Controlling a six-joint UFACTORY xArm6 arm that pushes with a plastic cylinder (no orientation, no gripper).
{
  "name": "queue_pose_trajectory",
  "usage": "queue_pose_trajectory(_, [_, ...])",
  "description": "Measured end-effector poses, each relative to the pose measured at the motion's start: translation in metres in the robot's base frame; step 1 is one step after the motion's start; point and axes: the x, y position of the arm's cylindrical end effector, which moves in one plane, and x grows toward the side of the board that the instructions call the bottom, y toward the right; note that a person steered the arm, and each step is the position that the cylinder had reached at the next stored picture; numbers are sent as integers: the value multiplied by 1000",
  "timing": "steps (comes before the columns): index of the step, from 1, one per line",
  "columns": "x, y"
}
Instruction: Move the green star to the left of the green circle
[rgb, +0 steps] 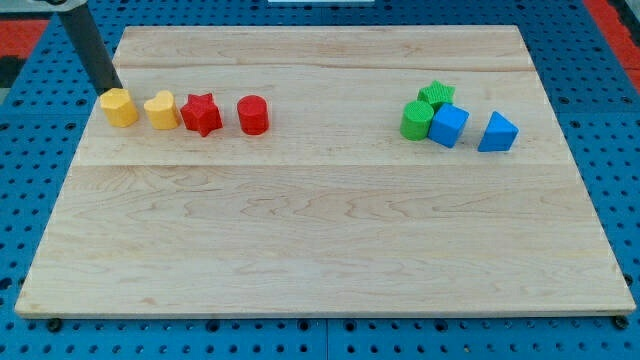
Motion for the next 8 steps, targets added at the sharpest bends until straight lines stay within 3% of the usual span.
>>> queue_pose_trajectory(1, [-45,35])
queue_pose_trajectory(2, [-65,107])
queue_pose_trajectory(3, [-65,236])
queue_pose_trajectory(6, [-40,437])
queue_pose_trajectory(7, [-3,492])
queue_pose_trajectory(8, [27,476])
